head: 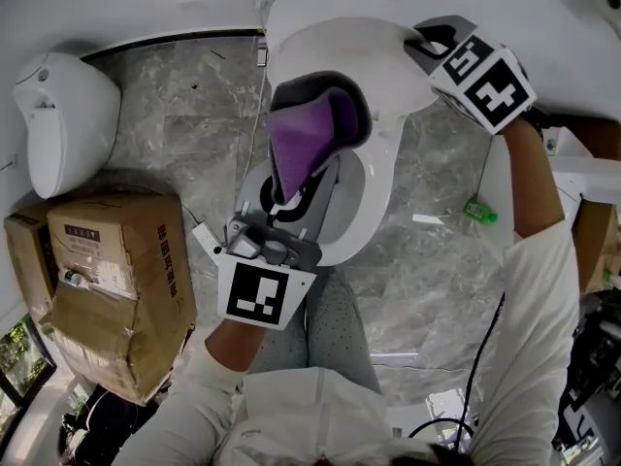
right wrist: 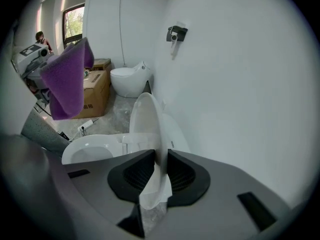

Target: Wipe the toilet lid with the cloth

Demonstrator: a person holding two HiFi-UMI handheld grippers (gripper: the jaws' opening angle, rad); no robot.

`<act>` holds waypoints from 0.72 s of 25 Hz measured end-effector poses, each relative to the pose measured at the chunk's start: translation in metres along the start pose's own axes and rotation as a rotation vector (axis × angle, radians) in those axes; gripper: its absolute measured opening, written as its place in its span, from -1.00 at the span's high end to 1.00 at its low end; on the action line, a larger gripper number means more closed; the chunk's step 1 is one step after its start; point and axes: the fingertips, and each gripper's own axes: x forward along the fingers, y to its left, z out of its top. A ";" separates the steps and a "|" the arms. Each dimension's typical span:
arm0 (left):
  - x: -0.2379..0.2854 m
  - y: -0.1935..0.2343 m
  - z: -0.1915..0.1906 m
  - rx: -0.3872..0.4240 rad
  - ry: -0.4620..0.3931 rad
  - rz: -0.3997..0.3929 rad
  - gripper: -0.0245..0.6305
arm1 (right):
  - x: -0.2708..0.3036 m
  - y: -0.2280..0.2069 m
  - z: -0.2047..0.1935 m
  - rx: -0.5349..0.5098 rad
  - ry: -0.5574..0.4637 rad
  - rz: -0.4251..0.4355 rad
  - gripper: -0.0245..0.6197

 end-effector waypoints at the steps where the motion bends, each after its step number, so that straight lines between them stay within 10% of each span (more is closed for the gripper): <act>1: -0.002 0.000 0.001 0.003 -0.005 0.001 0.78 | -0.004 0.006 0.000 -0.009 -0.007 -0.005 0.68; 18: -0.048 -0.020 0.015 0.006 -0.053 -0.026 0.78 | -0.068 0.160 -0.015 -0.117 -0.037 0.006 0.78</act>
